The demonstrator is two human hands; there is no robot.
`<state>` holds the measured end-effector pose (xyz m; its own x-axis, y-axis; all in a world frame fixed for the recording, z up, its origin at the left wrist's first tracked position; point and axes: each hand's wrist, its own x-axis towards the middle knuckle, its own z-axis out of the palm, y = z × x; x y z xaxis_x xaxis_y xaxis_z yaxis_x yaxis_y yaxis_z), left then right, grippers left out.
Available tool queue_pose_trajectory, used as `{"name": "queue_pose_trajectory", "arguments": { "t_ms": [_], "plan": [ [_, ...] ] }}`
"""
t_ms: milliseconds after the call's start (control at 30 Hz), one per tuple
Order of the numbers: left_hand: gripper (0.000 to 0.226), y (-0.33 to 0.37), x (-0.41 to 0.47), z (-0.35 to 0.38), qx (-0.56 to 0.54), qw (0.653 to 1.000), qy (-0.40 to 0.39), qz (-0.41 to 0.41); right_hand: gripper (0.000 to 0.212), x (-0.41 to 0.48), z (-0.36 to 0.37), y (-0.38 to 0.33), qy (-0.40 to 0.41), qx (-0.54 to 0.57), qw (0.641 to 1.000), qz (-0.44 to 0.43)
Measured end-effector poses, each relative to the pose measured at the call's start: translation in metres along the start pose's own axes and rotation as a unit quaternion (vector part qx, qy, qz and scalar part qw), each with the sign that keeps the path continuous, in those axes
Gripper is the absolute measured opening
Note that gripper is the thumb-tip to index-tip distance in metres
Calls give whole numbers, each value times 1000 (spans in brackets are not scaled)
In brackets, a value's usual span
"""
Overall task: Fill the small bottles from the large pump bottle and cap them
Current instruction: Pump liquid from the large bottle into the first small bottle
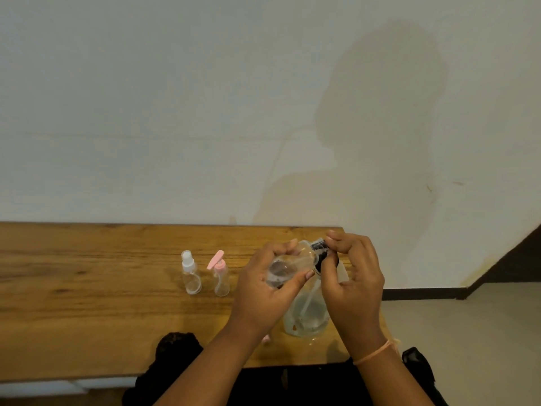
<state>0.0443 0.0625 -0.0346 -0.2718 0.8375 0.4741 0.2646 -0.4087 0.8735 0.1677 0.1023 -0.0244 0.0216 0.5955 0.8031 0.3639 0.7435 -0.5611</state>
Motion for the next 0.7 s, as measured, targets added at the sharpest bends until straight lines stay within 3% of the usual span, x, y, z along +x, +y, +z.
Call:
{"name": "queue_pose_trajectory", "arguments": {
  "t_ms": [700],
  "plan": [
    [36, 5, 3, -2, 13, 1000, -5, 7, 17, 3, -1, 2, -8, 10, 1000, -15]
  ]
}}
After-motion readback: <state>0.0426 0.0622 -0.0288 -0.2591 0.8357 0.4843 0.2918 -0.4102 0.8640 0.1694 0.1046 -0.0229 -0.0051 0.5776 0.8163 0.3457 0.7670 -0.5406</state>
